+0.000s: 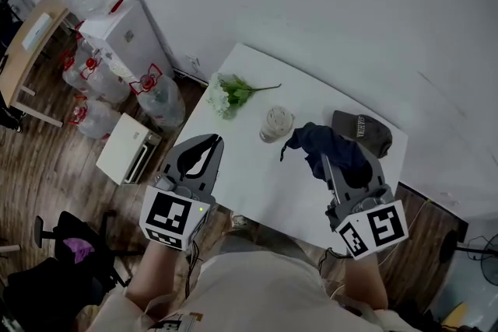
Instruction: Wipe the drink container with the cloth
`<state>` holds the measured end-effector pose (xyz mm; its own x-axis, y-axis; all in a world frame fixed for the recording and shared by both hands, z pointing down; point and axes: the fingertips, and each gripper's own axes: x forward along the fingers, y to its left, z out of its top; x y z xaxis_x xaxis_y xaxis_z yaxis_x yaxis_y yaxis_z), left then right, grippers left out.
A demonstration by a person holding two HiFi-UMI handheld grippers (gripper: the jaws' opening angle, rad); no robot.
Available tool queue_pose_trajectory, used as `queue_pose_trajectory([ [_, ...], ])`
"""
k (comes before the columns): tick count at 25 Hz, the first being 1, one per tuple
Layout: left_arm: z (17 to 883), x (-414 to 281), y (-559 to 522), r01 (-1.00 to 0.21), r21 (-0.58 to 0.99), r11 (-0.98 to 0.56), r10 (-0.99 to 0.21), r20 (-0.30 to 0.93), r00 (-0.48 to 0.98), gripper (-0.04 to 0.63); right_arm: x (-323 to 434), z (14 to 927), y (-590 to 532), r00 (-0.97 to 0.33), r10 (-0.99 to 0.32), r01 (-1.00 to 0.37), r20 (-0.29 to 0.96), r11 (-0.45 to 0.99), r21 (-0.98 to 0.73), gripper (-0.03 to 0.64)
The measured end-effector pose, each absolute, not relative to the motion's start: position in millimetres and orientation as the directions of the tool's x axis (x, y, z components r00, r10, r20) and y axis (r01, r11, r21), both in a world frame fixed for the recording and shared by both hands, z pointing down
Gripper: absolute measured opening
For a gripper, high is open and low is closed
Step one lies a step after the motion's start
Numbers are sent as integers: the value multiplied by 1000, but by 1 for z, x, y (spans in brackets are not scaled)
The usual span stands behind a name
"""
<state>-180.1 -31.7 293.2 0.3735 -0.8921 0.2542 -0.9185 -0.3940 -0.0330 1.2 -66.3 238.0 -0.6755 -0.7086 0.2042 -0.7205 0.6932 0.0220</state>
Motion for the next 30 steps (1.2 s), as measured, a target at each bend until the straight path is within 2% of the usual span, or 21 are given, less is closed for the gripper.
queue_pose_trajectory([
  [5, 301, -179, -47, -935, -87, -343, -913, 266, 310, 35, 13, 250, -84, -674, -703, -721, 228, 693, 8, 104],
  [6, 304, -179, -51, -937, -117, -330, -919, 268, 290, 66, 14, 252, -89, -675, -701, -719, 230, 695, 5, 104],
  [8, 309, -177, -59, -934, -159, -320, -926, 263, 273, 241, 16, 256, -97, -678, -697, -716, 236, 698, 4, 104],
  [9, 311, -176, -63, -932, -163, -324, -925, 261, 276, 249, 16, 258, -102, -679, -695, -714, 238, 700, 5, 104],
  [13, 329, -157, -77, -905, -158, -396, -897, 280, 343, 365, 15, 268, -123, -683, -688, -709, 247, 705, 3, 104],
  [15, 341, -145, -84, -888, -140, -437, -876, 290, 385, 394, 13, 272, -132, -685, -684, -706, 250, 708, 2, 104],
  [21, 394, -111, -103, -834, -91, -544, -792, 384, 475, 416, 1, 289, -151, -700, -660, -686, 274, 728, 1, 104],
  [30, 475, -77, -120, -778, -59, -626, -699, 484, 526, 422, -7, 335, -166, -700, -621, -671, 352, 741, -25, 104],
])
